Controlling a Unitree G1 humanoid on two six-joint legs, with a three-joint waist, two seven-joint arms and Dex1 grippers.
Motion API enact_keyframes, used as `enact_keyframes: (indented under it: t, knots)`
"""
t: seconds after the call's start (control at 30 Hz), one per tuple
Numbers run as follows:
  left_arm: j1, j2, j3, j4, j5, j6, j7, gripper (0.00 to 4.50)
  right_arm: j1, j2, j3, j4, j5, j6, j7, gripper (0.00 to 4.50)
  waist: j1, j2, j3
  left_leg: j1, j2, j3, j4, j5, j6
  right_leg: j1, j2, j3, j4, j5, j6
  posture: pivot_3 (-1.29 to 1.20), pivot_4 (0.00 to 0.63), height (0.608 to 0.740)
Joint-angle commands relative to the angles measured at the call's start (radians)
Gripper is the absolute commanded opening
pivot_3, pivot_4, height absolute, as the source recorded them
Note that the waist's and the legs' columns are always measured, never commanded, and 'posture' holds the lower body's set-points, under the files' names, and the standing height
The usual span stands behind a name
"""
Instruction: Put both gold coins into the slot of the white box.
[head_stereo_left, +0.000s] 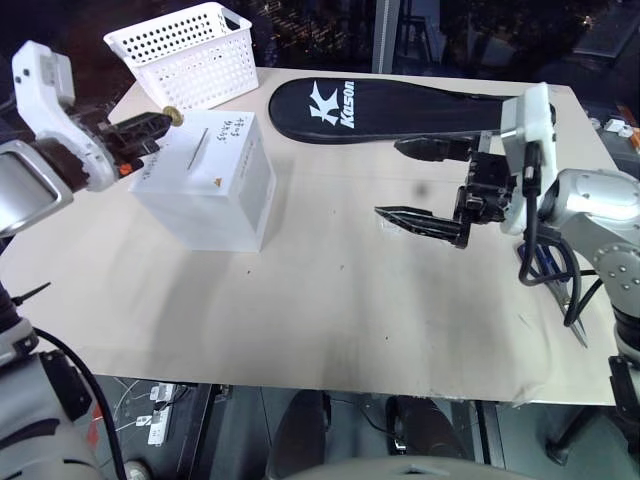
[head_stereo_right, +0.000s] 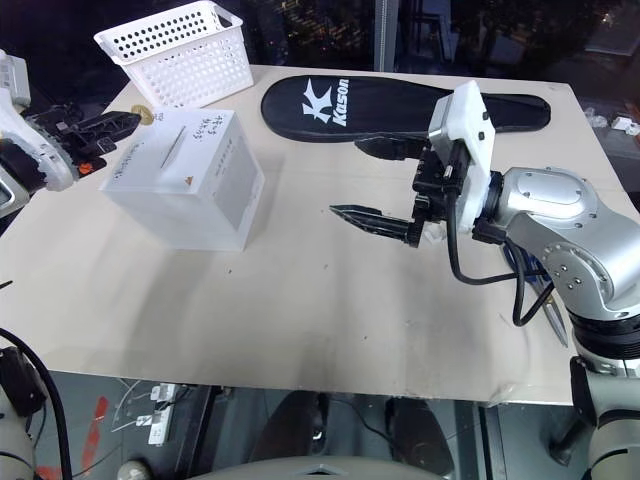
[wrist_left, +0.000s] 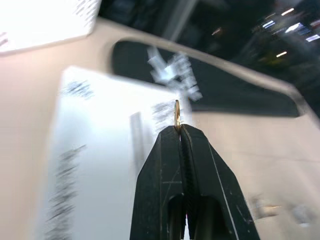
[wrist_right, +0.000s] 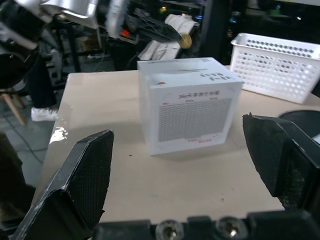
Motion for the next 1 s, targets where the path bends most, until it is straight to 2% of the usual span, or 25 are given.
enact_keyframes:
  t: [0.03,0.33,0.63,1.0]
  knots:
    - [-0.040,0.032,-0.002,0.014,0.038,0.042,-0.013,0.00,0.006,0.007,-0.023,-0.040,-0.012,-0.020,0.010,4.46,-0.001,0.000,0.000,0.000,0.000,0.000,0.000,0.000,0.000,0.000,0.000,0.000,0.000,0.000,0.000,0.00,0.150,0.740]
    - [-0.105,-0.028,-0.002,0.045,0.063,0.141,-0.014,0.00,0.035,0.020,-0.043,-0.069,-0.017,-0.015,0.001,4.46,-0.001,-0.001,0.001,-0.001,0.000,0.000,0.000,0.000,0.000,-0.001,-0.001,0.000,0.001,0.000,0.000,0.00,0.150,0.740]
    - [-0.096,-0.033,-0.012,0.033,0.194,0.165,-0.016,0.00,0.041,0.023,-0.059,-0.075,-0.018,-0.009,-0.004,4.46,-0.005,-0.001,0.001,-0.001,-0.001,0.001,0.000,0.000,-0.001,-0.002,-0.001,0.001,0.002,0.000,0.000,0.00,0.150,0.740]
    - [-0.115,-0.054,-0.038,-0.058,0.271,0.226,-0.036,0.00,0.022,0.060,-0.081,-0.068,-0.010,-0.028,-0.020,4.46,-0.007,-0.001,0.001,-0.001,0.000,0.002,0.000,0.000,0.000,-0.003,-0.001,0.002,0.002,0.000,0.000,0.00,0.150,0.740]
